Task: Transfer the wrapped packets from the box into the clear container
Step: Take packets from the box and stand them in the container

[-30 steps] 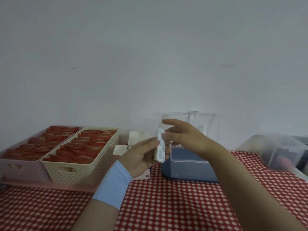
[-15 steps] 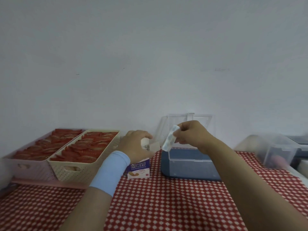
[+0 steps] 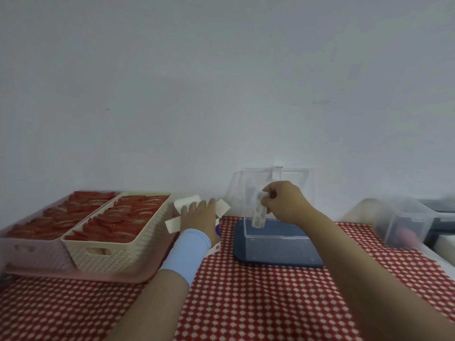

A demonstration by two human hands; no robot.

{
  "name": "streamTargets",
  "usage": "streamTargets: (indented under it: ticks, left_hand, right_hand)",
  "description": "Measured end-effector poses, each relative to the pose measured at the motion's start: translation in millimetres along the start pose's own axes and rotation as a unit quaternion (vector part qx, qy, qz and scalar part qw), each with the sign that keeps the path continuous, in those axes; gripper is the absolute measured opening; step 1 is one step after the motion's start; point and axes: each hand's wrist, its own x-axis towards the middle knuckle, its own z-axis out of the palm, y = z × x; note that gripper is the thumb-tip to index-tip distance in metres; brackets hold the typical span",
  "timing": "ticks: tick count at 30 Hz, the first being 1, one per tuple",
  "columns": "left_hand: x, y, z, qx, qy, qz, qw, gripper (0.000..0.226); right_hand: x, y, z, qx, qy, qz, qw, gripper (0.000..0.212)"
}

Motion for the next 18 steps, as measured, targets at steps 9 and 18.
streamTargets:
  ticks: [9, 18]
  left_hand:
    - [-14.1, 52.6, -9.4, -0.27, -0.028, 0.016, 0.962, 0.028]
    - [4.1, 53.1, 13.4, -0.414, -0.11, -0.035, 0.903, 0.034]
  right_hand:
    - [13.0, 11.7, 24.5, -0.074, -0.15, 0.06, 0.984, 0.014]
    - [27.4, 9.5, 58.2, -0.198, -0.232, 0.119, 0.945, 0.025]
